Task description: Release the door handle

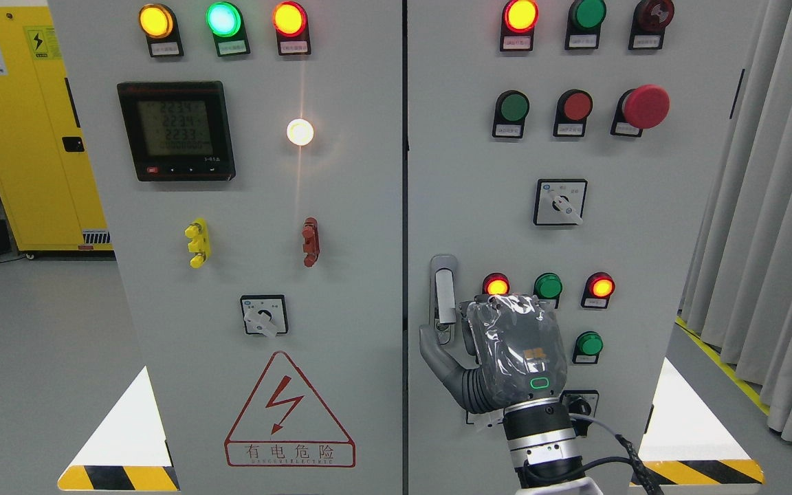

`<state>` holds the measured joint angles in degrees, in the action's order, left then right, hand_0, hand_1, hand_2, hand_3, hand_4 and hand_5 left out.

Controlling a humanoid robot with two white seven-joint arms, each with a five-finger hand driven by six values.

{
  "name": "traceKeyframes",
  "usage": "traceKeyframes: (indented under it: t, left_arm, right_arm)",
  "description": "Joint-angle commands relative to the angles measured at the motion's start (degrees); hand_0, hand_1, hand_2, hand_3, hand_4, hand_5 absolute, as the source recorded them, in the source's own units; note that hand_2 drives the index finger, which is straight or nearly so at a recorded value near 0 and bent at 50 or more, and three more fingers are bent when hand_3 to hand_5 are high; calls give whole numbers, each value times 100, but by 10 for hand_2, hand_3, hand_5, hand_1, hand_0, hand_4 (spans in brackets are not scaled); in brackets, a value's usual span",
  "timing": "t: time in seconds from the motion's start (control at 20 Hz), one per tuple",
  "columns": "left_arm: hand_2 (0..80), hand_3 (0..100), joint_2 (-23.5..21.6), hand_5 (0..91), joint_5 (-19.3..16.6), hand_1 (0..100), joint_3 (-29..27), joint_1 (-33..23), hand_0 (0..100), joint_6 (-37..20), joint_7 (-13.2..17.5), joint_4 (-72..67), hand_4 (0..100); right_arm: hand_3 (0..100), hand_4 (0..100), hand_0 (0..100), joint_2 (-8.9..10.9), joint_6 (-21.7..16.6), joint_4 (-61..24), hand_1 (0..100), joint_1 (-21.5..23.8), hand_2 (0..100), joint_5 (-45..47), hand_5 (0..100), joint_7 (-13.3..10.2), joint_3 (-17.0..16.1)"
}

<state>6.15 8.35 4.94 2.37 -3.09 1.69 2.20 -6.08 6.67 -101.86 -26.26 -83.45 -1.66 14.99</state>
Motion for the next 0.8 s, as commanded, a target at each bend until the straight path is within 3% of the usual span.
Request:
traceKeyframes:
  t: [0.0,0.75]
  left_arm:
    - [0,0,0,0,0,556,-2,0,120,19,-2,0,0]
    - [0,0,0,0,0,556,-2,0,120,10,-2,0,0]
  right_arm:
    - [1000,1000,435,-25,37,167,262,-64,970,-4,1000,-19,-5]
    - [1000,1000,444,-34,124,316,319,-213,970,13,1000,-1,-31]
